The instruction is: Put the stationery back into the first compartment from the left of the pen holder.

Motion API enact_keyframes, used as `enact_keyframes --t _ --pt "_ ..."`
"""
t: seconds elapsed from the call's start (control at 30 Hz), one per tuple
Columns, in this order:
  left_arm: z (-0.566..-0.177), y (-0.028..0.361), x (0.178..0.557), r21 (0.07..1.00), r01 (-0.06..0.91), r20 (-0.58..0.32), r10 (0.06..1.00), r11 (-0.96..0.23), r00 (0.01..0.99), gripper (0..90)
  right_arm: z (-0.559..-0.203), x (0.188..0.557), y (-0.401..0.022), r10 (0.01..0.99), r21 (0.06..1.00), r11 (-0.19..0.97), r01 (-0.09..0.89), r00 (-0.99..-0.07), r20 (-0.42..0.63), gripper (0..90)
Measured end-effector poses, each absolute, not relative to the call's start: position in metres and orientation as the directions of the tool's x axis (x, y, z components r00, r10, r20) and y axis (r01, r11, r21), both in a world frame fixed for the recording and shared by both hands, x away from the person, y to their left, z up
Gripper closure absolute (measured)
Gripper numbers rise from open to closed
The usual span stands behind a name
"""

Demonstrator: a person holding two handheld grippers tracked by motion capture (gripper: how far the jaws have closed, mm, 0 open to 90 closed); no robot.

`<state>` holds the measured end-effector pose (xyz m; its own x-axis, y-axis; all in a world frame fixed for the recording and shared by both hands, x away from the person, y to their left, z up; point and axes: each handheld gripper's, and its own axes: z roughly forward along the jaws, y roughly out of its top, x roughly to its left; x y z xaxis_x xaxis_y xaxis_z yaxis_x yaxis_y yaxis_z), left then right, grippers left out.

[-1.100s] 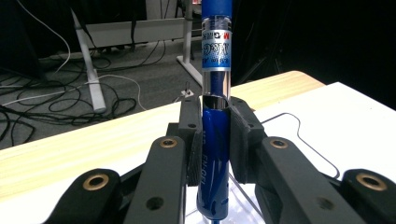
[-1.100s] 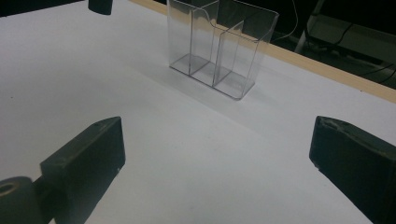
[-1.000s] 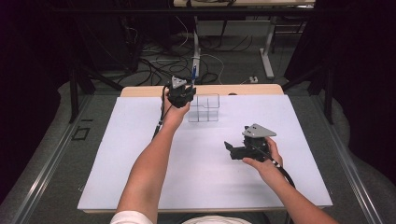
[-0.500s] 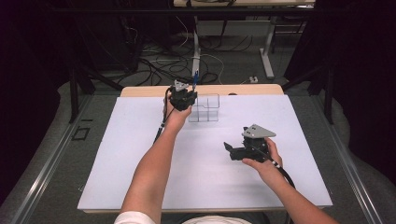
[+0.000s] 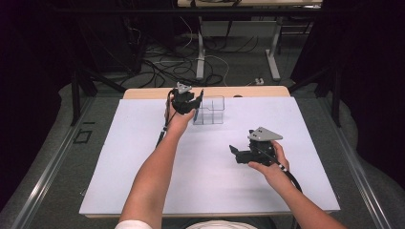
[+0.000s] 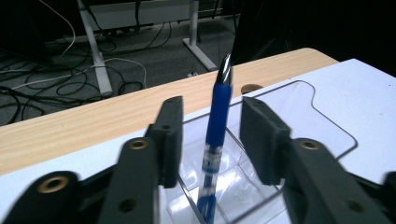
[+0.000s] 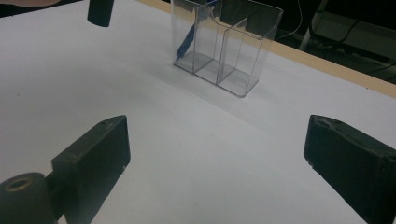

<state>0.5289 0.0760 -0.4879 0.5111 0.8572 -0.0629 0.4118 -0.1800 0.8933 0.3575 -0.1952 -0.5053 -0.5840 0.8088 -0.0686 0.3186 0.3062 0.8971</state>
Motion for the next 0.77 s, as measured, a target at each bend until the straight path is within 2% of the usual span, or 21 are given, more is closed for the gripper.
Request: enact_keyframes --t 0.2,0.37,0.53,0.77 --pt "-0.478 0.083 0.523 0.874 0.450 -0.082 0.858 -0.182 0.507 39.4 -0.506 0.358 -0.196 0.811 0.896 0.305 0.321 -0.581 -0.068 6.8" --pt "-0.468 0.087 0.513 0.880 0.433 -0.069 0.850 -0.195 0.522 35.7 -0.506 0.358 -0.196 0.809 0.895 0.310 0.320 -0.583 -0.071 6.8" --pt "-0.456 0.089 0.501 0.887 0.413 -0.072 0.822 -0.206 0.564 28.3 -0.506 0.358 -0.197 0.812 0.895 0.309 0.322 -0.579 -0.072 6.8" --pt "-0.445 0.099 0.476 0.864 0.454 -0.112 0.795 -0.219 0.596 19.9 -0.505 0.360 -0.201 0.817 0.891 0.308 0.334 -0.572 -0.068 6.8"
